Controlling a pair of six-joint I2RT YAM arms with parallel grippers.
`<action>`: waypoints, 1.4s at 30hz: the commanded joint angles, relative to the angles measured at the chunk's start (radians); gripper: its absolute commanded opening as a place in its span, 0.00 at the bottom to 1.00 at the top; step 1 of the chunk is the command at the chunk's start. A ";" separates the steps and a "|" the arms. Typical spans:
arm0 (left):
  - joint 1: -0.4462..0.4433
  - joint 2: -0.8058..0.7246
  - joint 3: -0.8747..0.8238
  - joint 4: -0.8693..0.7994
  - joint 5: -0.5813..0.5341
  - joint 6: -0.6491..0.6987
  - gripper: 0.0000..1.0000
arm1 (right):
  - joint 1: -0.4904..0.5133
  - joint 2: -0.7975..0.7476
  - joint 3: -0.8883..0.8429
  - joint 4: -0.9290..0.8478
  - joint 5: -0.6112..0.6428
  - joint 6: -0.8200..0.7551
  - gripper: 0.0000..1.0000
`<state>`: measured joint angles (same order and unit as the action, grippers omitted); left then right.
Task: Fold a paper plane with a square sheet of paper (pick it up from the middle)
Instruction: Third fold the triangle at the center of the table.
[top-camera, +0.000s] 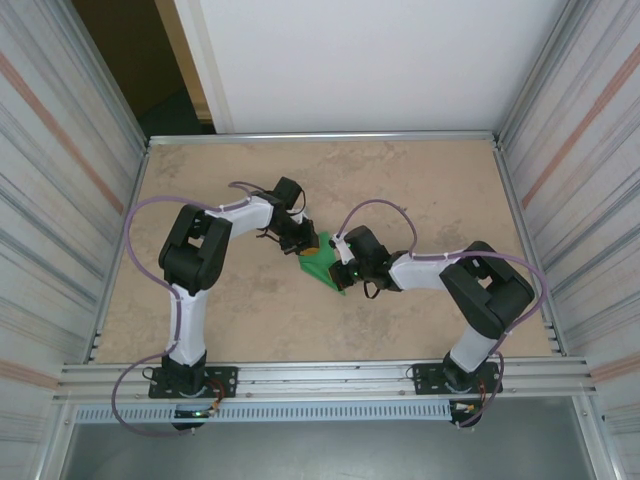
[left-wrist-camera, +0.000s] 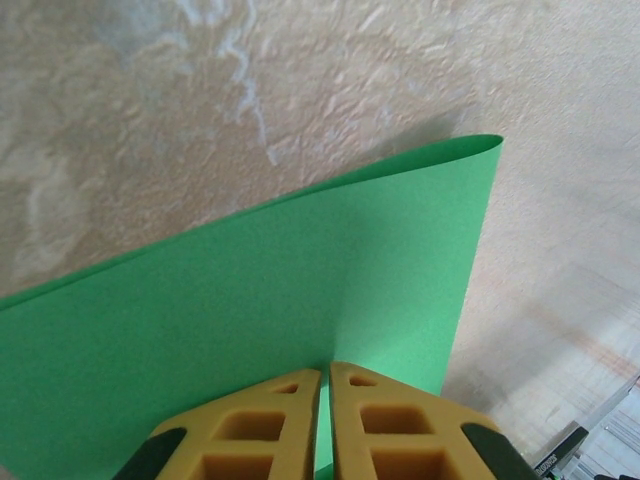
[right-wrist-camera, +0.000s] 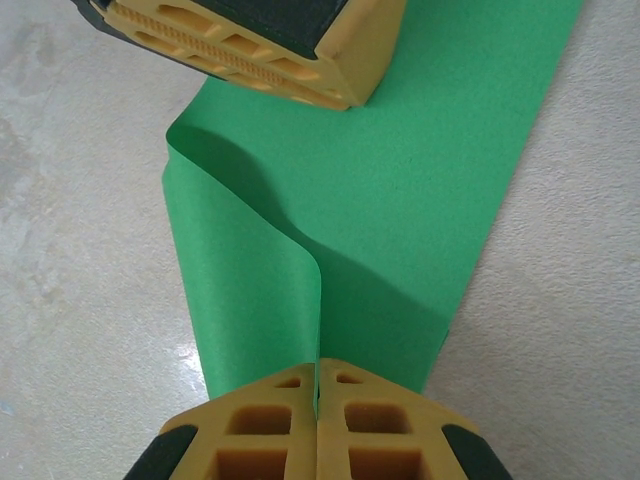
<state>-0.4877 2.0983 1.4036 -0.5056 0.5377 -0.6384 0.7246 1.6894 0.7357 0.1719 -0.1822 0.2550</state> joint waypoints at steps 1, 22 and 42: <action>-0.015 0.058 -0.009 -0.061 -0.053 0.023 0.13 | -0.006 0.021 0.036 -0.027 0.001 0.018 0.03; -0.018 0.053 -0.009 -0.061 -0.054 0.022 0.13 | -0.003 0.052 0.050 -0.057 0.001 0.020 0.03; 0.029 -0.344 -0.261 0.226 -0.043 -0.200 0.20 | -0.004 0.062 0.059 -0.069 -0.027 0.064 0.03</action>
<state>-0.4637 1.8149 1.2232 -0.3805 0.4934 -0.7513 0.7250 1.7256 0.7765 0.1329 -0.1905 0.2867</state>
